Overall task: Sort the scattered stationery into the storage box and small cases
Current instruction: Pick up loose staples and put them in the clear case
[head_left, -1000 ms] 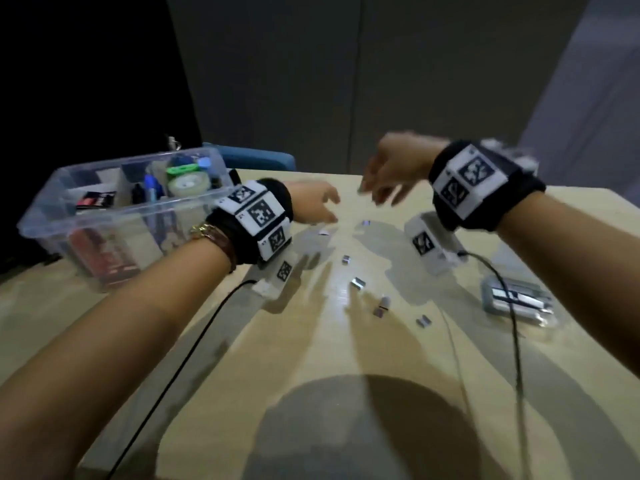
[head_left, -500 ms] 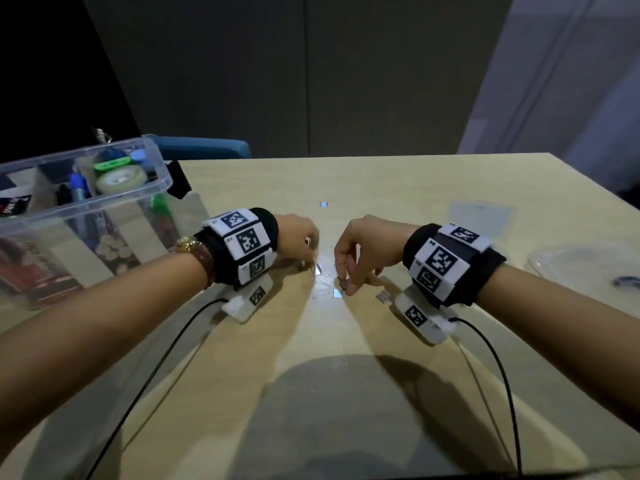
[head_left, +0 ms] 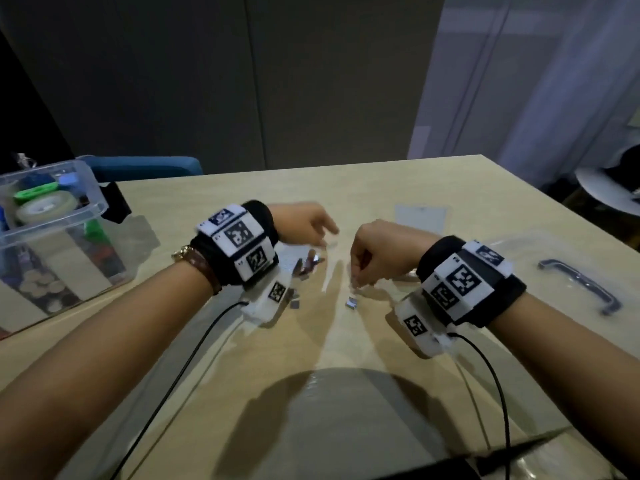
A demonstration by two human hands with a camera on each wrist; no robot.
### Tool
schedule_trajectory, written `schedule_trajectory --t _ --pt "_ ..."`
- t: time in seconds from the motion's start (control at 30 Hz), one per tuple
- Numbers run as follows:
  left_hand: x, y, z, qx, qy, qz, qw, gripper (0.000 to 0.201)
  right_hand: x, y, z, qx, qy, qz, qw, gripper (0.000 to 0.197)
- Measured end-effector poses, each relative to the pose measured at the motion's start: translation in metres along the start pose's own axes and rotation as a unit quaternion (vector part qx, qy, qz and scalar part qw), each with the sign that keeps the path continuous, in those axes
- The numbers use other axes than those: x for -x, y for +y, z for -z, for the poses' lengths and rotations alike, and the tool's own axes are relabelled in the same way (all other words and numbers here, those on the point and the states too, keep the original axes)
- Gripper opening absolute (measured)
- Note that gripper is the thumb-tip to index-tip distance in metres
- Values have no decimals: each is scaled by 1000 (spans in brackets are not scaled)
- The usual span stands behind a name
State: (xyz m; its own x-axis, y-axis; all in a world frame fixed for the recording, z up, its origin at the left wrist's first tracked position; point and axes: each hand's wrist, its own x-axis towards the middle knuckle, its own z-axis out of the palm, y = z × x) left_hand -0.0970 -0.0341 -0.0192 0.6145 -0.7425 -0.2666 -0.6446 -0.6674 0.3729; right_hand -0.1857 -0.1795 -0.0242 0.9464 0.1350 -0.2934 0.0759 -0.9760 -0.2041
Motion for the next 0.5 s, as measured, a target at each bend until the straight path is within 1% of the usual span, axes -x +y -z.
schedule_trajectory --t 0.07,0.1,0.13,0.17,0.2,0.27,0.33,0.43,0.5 --pt "-13 5 8 93 84 3 992 39 8 11 13 -11 15 -32 999 11" --pt "-19 10 7 127 112 4 986 40 12 16 18 -6 24 -50 998 11" --pt "-26 15 3 150 117 6 982 41 17 22 23 2 31 -70 997 11" --pt "-33 21 -2 166 100 8 981 42 21 28 28 7 35 -89 995 9" --pt "-39 27 -9 180 70 16 981 43 26 34 32 4 34 -111 993 7" --pt "-48 38 -19 209 19 36 977 39 35 45 37 -14 26 -155 988 8" --pt "-53 47 -25 240 0 47 970 33 42 56 38 -10 34 -193 981 12" --pt "-58 57 -30 288 -18 57 956 29 47 72 33 9 58 -244 968 17" --pt "-59 61 -31 305 -29 73 949 29 48 83 29 -16 43 -259 965 20"
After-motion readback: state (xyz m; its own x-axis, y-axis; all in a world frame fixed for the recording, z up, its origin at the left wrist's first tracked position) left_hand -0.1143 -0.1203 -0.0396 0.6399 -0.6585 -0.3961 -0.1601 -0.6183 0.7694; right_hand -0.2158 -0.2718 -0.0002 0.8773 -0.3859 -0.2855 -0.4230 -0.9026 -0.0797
